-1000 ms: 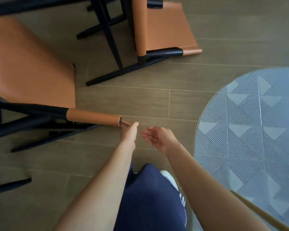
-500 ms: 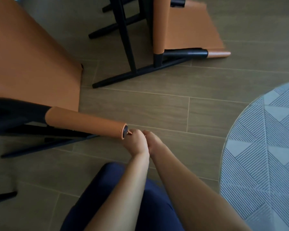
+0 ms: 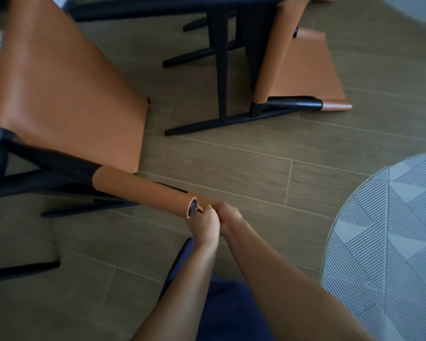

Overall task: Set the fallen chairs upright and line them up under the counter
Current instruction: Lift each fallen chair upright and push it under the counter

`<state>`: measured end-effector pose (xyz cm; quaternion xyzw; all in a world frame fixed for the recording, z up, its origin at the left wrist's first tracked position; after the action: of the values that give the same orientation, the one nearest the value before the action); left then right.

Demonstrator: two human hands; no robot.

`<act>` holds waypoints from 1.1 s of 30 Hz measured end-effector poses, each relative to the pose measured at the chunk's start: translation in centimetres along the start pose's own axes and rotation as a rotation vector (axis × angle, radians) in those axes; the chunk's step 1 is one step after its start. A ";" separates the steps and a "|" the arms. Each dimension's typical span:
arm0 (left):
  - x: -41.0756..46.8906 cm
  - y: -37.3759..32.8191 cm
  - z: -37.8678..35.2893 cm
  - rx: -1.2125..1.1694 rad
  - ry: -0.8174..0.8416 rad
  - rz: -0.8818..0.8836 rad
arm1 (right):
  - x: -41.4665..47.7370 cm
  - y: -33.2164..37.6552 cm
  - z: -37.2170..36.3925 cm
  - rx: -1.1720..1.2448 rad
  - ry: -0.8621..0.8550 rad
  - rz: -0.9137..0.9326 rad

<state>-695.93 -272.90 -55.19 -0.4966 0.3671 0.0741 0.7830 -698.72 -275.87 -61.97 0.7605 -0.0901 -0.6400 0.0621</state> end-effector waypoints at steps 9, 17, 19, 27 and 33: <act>-3.3 -10.3 6.5 -0.210 0.048 0.072 | -9.0 0.7 -6.6 -0.011 -0.093 0.035; -4.3 -18.9 13.7 -0.268 0.141 0.142 | -17.0 1.4 -13.6 -0.005 -0.140 0.054; -4.3 -21.3 15.7 -0.317 0.150 0.144 | -19.2 1.5 -15.8 -0.006 -0.140 0.046; -3.4 -29.2 22.5 -0.471 0.134 0.203 | -26.4 1.9 -23.4 0.121 -0.005 -0.013; -2.9 -33.2 25.5 -0.575 0.038 0.290 | -29.3 1.8 -26.1 0.201 0.167 -0.161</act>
<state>-669.27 -267.41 -23.21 -0.6413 0.4126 0.2765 0.5848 -677.96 -271.85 -28.93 0.8182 -0.0871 -0.5653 -0.0589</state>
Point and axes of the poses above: each hand's wrist, its own x-axis towards the middle knuckle, its own z-axis out of the back of the hand, y = z × x, the point moved 1 cm from there along x, towards the middle knuckle, and after that the axes turned 14 degrees about -x, right-handed, at the moved point
